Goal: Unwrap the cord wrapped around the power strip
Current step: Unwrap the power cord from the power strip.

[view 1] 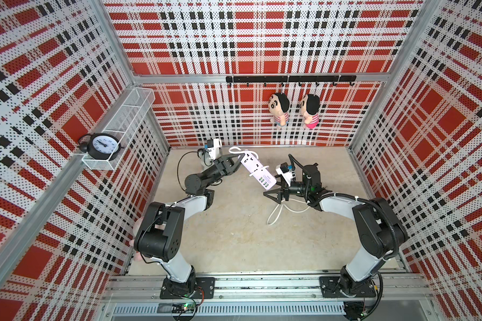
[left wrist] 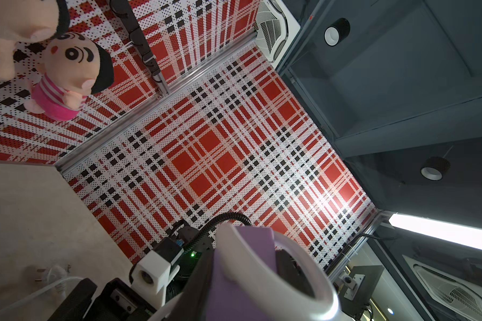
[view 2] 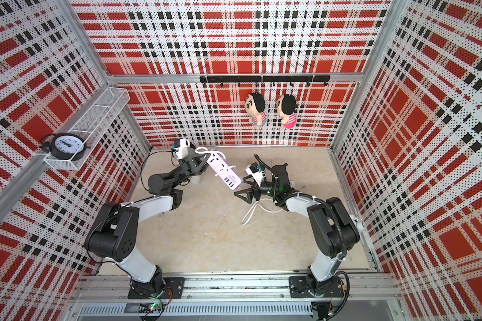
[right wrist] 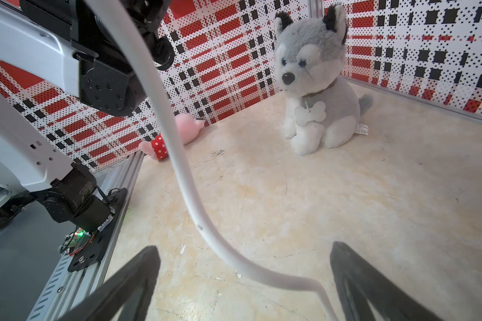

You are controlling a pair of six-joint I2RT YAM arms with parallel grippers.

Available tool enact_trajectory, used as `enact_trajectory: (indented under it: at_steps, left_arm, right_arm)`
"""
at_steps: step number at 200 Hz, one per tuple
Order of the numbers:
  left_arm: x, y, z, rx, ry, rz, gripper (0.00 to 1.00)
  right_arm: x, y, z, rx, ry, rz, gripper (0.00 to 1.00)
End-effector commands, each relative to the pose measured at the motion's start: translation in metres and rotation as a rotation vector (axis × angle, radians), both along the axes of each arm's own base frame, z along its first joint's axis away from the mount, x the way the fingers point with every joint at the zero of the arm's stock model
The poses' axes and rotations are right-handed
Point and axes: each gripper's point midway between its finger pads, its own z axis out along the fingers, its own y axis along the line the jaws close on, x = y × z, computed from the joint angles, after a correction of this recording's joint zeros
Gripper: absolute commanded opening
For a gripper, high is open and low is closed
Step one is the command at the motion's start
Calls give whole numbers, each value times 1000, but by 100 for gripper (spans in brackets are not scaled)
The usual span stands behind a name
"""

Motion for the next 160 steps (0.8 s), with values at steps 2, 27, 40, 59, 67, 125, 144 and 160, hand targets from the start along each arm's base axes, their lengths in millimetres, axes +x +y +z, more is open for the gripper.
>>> enact_trajectory:
  at_steps: [2,27,40,59,67,125,144,160]
  left_arm:
    - [-32,2,37,-56,-166,-24,0]
    - [-37,-3,35,-57,-161,-39,0]
    - [-38,-3,33,-58,-159,-43,0]
    - [-39,-1,32,-56,-159,-41,0]
    - [-37,0,31,-52,-156,-35,0]
    - [17,21,-30,226,-71,241,0]
    - [43,30,-64,393,-19,385,0]
    - [57,45,-73,430,6,510,0]
  right_arm:
    - [11,9,15,37,-54,-6,95]
    - [14,13,21,72,-46,1,71]
    - [14,14,22,85,-37,11,56]
    - [13,14,21,86,-30,13,12]
    - [13,12,20,77,-29,5,5]
    - [23,-43,47,35,-28,-136,0]
    - [15,-53,59,-14,-59,-163,0]
    - [0,-55,67,-26,-64,-147,0]
